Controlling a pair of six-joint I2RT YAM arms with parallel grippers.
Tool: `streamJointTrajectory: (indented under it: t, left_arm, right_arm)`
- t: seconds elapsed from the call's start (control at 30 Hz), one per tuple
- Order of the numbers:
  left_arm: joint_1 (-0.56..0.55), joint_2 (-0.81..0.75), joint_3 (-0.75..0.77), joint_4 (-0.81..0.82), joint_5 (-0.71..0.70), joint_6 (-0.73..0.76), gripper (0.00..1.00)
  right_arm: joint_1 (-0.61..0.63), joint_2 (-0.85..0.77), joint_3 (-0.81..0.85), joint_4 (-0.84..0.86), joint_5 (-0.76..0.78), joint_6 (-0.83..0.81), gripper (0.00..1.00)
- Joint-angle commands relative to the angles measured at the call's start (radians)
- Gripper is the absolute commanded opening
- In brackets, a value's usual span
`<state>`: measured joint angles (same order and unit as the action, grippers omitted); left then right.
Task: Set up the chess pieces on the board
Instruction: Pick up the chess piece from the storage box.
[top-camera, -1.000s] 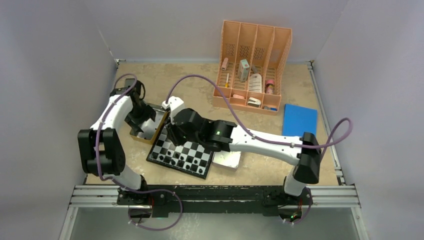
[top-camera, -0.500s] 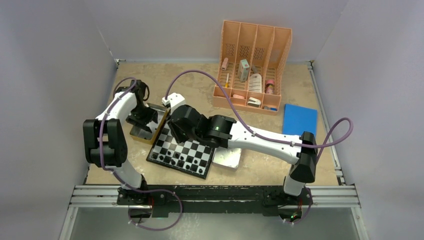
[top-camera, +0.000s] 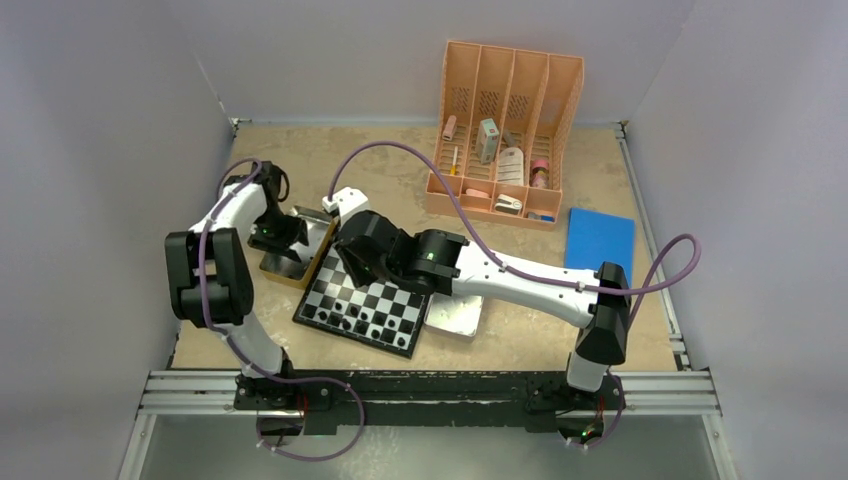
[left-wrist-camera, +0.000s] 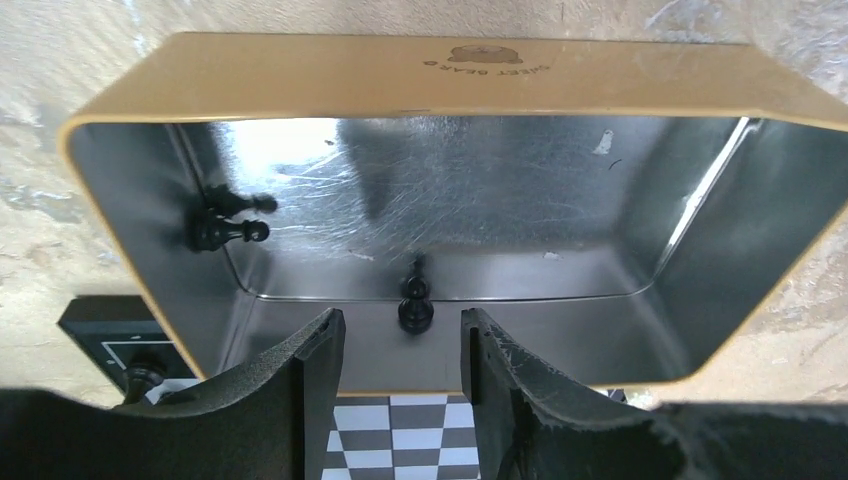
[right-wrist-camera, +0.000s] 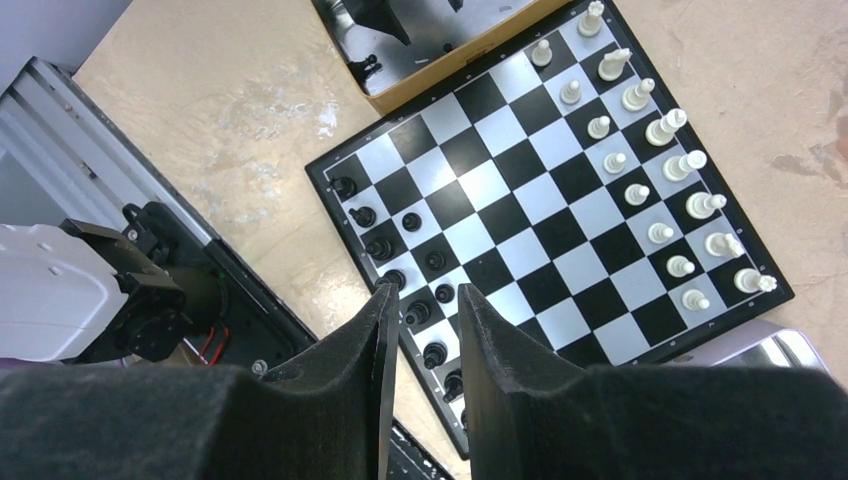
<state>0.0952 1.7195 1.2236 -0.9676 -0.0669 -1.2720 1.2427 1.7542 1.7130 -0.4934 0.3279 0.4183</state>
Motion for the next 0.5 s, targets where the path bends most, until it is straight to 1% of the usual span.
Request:
streamJointTrajectory:
  t: [0.0,0.27,0.47]
  left_arm:
    - [0.0,0.044,0.018,0.042,0.044,0.011,0.46]
    - [0.0,0.103,0.046,0.04,0.062,0.061,0.45]
    - [0.0,0.121,0.04,0.063,0.1,0.062,0.4]
  right_arm:
    - [-0.006,0.007,0.071,-0.025,0.037,-0.01,0.31]
    - [-0.007,0.064,0.128,-0.043,0.041,-0.015,0.31]
    - [-0.008,0.094,0.162,-0.051,0.042,-0.019,0.3]
